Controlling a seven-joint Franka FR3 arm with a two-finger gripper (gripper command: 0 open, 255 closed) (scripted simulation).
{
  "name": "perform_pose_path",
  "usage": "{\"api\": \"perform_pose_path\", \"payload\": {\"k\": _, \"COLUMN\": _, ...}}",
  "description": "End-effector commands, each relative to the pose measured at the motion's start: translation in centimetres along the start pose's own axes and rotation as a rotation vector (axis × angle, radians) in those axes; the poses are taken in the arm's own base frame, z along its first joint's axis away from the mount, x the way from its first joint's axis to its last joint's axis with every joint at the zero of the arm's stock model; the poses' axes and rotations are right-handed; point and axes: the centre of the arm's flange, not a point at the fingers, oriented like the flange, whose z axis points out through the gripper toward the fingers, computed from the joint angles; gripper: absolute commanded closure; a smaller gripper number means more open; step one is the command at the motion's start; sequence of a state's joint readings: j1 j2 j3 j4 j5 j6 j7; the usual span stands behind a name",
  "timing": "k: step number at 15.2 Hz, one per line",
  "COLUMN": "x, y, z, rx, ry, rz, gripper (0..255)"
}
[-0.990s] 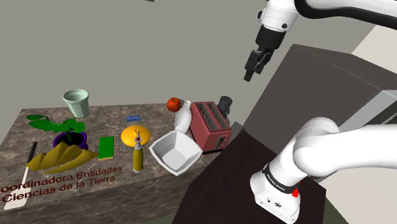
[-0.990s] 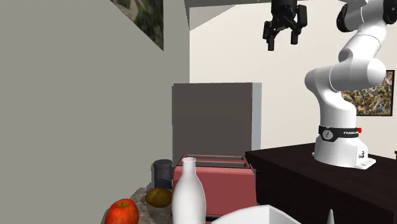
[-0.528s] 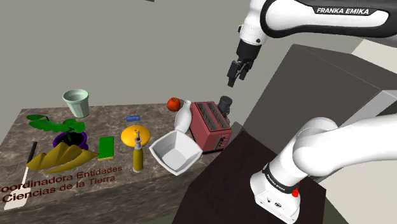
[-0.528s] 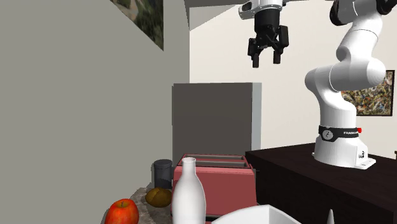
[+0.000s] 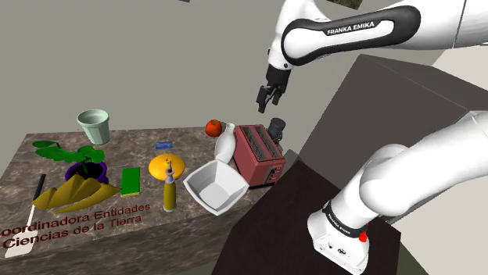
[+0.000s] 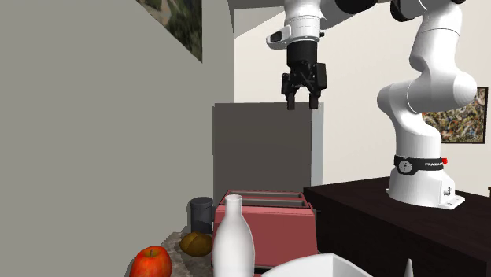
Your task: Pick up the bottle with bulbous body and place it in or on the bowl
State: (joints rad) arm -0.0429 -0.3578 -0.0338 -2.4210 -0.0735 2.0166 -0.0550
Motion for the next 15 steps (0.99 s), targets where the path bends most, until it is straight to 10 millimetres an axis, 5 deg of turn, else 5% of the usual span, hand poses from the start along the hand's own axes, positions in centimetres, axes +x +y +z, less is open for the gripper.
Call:
{"api": "perform_pose_path", "payload": {"k": 1, "x": 1.8, "y": 0.4, "z": 2.1, "rx": 0.002, "ry": -0.001, "rz": -0.003, "gripper": 0}}
{"api": "perform_pose_path", "payload": {"k": 15, "x": 14.7, "y": 2.9, "z": 15.3, "rx": 0.020, "ry": -0.013, "rz": -0.023, "gripper": 0}}
